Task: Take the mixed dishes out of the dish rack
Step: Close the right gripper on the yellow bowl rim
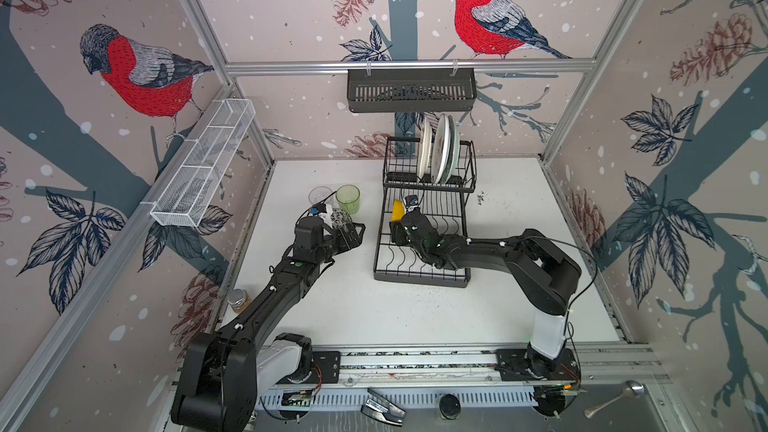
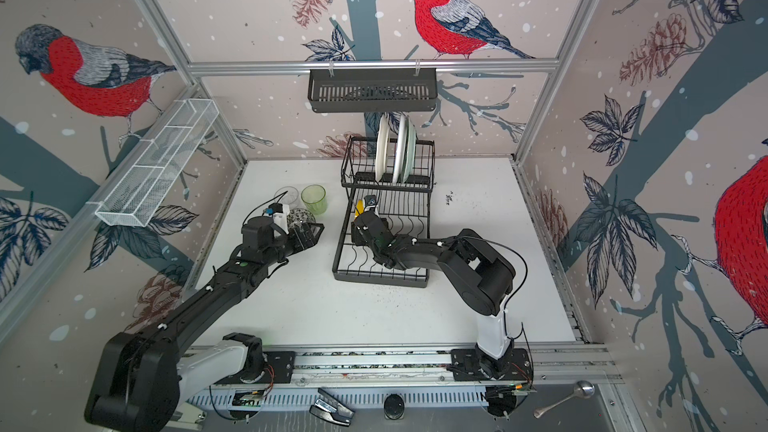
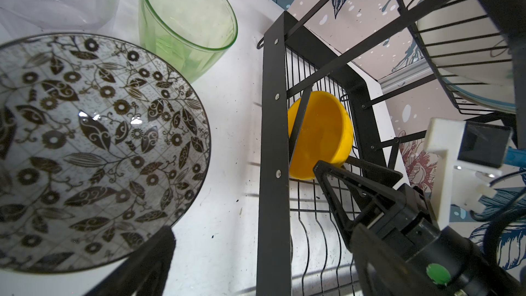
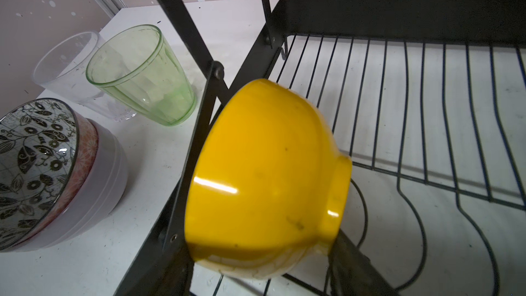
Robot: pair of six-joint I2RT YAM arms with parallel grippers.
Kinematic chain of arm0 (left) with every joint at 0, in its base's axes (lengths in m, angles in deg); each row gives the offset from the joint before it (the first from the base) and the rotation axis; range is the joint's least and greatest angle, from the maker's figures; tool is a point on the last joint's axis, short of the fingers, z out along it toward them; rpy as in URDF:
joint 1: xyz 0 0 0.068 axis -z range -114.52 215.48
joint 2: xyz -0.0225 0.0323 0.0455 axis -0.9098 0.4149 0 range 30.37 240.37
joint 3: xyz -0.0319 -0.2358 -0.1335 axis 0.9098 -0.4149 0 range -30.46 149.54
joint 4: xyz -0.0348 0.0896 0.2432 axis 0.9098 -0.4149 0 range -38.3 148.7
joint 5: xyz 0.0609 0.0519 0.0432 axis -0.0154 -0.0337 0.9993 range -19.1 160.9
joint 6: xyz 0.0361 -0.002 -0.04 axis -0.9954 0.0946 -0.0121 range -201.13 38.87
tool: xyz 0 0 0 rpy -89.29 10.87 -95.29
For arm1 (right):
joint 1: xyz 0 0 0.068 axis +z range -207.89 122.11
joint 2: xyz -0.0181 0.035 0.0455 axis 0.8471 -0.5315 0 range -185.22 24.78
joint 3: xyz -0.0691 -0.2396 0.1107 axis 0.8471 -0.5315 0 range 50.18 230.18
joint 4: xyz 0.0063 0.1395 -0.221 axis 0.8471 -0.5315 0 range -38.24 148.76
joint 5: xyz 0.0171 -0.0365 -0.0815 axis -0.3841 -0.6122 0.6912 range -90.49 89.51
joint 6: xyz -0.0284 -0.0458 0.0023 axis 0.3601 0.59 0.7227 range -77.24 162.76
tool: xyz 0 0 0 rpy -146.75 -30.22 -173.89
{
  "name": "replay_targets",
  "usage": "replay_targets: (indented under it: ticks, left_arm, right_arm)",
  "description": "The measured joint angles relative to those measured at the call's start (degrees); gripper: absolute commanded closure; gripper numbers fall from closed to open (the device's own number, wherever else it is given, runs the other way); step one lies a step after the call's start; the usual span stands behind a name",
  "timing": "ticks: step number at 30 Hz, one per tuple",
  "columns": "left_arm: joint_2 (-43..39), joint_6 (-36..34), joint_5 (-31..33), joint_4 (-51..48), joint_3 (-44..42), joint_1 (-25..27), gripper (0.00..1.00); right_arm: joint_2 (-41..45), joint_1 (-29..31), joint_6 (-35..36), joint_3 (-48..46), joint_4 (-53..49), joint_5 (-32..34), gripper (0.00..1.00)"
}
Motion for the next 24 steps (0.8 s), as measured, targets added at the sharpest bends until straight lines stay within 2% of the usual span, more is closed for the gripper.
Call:
replay_targets:
  ticks: [10, 24]
  left_arm:
    - [0.66, 0.00, -0.83, 0.02, 0.00, 0.00, 0.03]
    - [1.22, 0.02, -1.09, 0.92, -0.11, 0.00, 0.03]
  right_arm:
    - [1.88, 0.46, 0.00, -0.46, -2.27, 2.47, 0.48]
    - [7.52, 0.55, -3.17, -3.87, -4.15, 1.95, 0.48]
